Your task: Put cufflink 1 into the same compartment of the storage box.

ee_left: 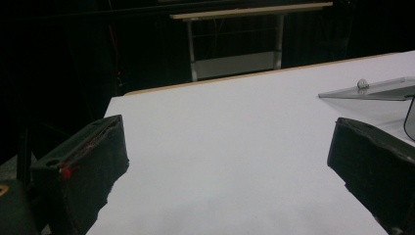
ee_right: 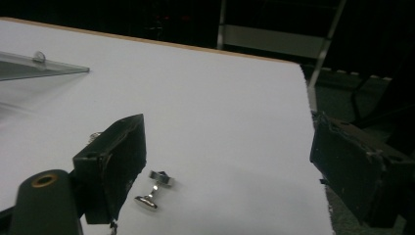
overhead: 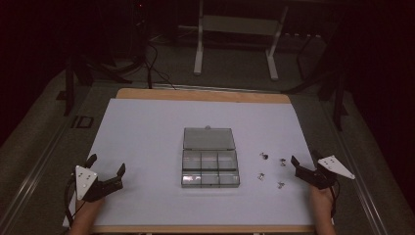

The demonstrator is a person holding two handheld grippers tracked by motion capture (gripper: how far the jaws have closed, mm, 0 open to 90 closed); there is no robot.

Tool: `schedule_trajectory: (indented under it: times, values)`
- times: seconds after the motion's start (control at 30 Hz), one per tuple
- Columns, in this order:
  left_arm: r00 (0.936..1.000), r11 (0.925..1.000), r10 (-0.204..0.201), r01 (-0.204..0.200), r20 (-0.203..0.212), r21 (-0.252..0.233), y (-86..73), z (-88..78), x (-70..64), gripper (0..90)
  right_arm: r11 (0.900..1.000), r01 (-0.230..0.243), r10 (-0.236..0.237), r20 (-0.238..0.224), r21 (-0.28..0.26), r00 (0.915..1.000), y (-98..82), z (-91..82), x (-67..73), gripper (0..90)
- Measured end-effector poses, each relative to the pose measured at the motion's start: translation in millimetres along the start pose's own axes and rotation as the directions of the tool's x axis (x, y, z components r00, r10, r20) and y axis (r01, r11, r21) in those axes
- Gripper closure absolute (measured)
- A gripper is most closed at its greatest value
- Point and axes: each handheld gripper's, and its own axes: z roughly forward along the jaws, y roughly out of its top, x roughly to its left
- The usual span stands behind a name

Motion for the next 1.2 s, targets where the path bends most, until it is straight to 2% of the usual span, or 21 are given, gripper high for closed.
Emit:
schedule_trajectory:
  times: [0.07,0.23,0.3,0.33,0.37,0.4,0.43,0.47,0.5,0.53,0.6,0.63,0.67,0.73,0.8,0.87,1.03,1.07,1.13,1.2]
  values:
    - [1.0000,1.0000,-0.002,0.002,0.002,0.002,0.0,0.2,0.4,2.4,1.000,0.015,-0.016,0.018,0.012,0.9997,0.4,0.3,0.3,13.5]
    - [1.0000,1.0000,-0.004,0.004,0.007,0.001,0.0,0.2,0.9,2.4,0.999,0.012,-0.013,0.012,0.040,0.9998,3.4,3.2,-0.4,13.5]
    - [1.0000,1.0000,-0.004,0.004,0.007,-0.001,-0.1,0.0,0.7,2.4,0.998,0.007,-0.009,0.024,0.070,0.9997,5.6,4.6,-0.6,13.5]
    - [1.0000,1.0000,-0.002,0.002,0.006,-0.002,-0.2,-0.2,0.5,2.4,0.995,-0.011,0.010,0.014,0.101,0.9999,8.5,6.6,-1.3,13.5]
    - [1.0000,1.0000,-0.001,0.002,0.005,-0.003,-0.2,-0.4,0.4,2.4,0.995,-0.011,0.010,0.014,0.101,0.9999,8.5,6.6,-1.3,13.5]
    - [1.0000,1.0000,0.001,-0.001,0.006,-0.005,-0.2,-0.6,0.5,2.4,0.989,-0.017,0.016,0.010,0.147,0.9998,12.0,8.8,-1.1,13.4]
    - [1.0000,1.0000,0.000,0.000,0.005,-0.007,-0.3,-0.8,0.4,2.4,0.989,-0.017,0.016,0.010,0.147,0.9998,12.0,8.8,-1.1,13.4]
    - [1.0000,1.0000,-0.001,0.001,0.006,-0.008,-0.4,-0.9,0.5,2.4,0.981,-0.026,0.027,-0.006,0.194,0.9996,15.2,10.3,-0.9,13.5]
    - [1.0000,1.0000,-0.001,0.001,0.005,-0.010,-0.5,-1.1,0.5,2.4,0.981,-0.026,0.027,-0.006,0.194,0.9996,15.2,10.3,-0.9,13.5]
    - [1.0000,0.9999,-0.001,0.001,0.005,-0.012,-0.5,-1.2,0.5,2.4,0.974,-0.036,0.040,-0.016,0.223,0.9990,17.0,10.9,-0.8,13.5]
    - [1.0000,0.9999,0.002,-0.001,0.006,-0.014,-0.6,-1.3,0.2,2.4,0.964,-0.037,0.041,-0.007,0.263,0.9991,20.4,10.7,0.3,13.4]
    - [1.0000,0.9999,0.002,-0.002,0.007,-0.016,-0.6,-1.4,0.1,2.4,0.950,-0.053,0.056,0.002,0.307,0.9985,24.1,10.2,0.4,13.5]
    - [1.0000,0.9998,0.002,-0.002,0.008,-0.018,-0.7,-1.5,0.0,2.4,0.950,-0.053,0.056,0.002,0.307,0.9985,24.1,10.2,0.4,13.5]
    - [1.0000,0.9998,0.002,-0.002,0.008,-0.019,-0.8,-1.8,0.1,2.4,0.932,-0.081,0.092,-0.016,0.354,0.9956,27.7,10.5,-0.5,13.6]
    - [1.0000,0.9998,0.002,-0.002,0.009,-0.020,-0.8,-2.0,0.1,2.4,0.920,-0.070,0.077,-0.003,0.386,0.9970,31.0,9.6,-0.1,13.6]
    - [1.0000,0.9998,0.004,-0.003,0.009,-0.021,-0.9,-2.1,0.1,2.4,0.914,-0.068,0.072,0.007,0.401,0.9974,34.4,7.3,-0.6,13.6]
    - [0.9999,0.9997,0.005,-0.004,0.011,-0.023,-0.9,-2.2,0.0,2.4,0.882,-0.056,0.060,0.007,0.468,0.9982,42.7,2.5,-2.2,14.0]
    - [0.9999,0.9997,0.005,-0.005,0.010,-0.023,-0.9,-2.2,0.0,2.4,0.872,-0.045,0.051,0.000,0.487,0.9987,44.0,2.0,-2.5,14.0]
    - [0.9999,0.9997,0.007,-0.006,0.010,-0.024,-0.9,-2.2,-0.1,2.4,0.843,-0.034,0.047,-0.010,0.537,0.9988,46.9,1.2,-2.6,14.1]
    - [0.9999,0.9997,0.008,-0.008,0.009,-0.023,-0.9,-2.2,-0.2,2.4,0.807,-0.036,0.066,-0.029,0.589,0.9974,50.1,0.0,-2.8,14.1]
